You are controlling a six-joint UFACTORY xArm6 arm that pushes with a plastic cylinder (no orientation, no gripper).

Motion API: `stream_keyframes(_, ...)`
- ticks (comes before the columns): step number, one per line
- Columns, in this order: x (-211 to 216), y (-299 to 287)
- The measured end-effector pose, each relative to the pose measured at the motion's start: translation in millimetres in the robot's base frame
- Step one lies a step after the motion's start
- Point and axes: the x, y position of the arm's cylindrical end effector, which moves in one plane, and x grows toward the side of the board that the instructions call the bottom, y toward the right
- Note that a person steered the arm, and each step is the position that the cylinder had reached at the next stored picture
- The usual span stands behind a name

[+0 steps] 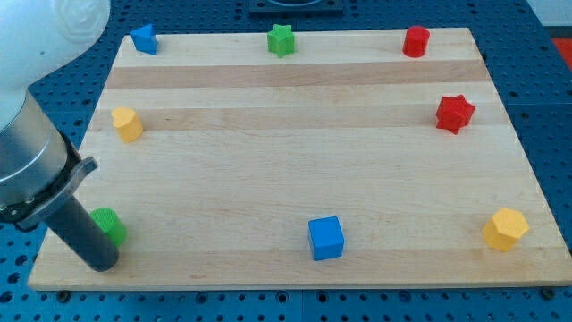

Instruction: Move the green circle towards the center of the board

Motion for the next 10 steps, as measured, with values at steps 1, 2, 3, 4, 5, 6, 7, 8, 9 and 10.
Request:
stream_keyframes(1, -1, -45)
stream_keyframes(2, -2, -62)
stream_keyframes(3, -6, -38)
stream_keyframes(4, -15, -12)
stream_keyframes(5, -27, -12)
stream_keyframes(6, -37, -18)
stream_keyframes(7, -39, 10)
stream_keyframes(8, -40, 46)
stream_keyframes(9, -62, 48)
stream_keyframes(10, -80, 51)
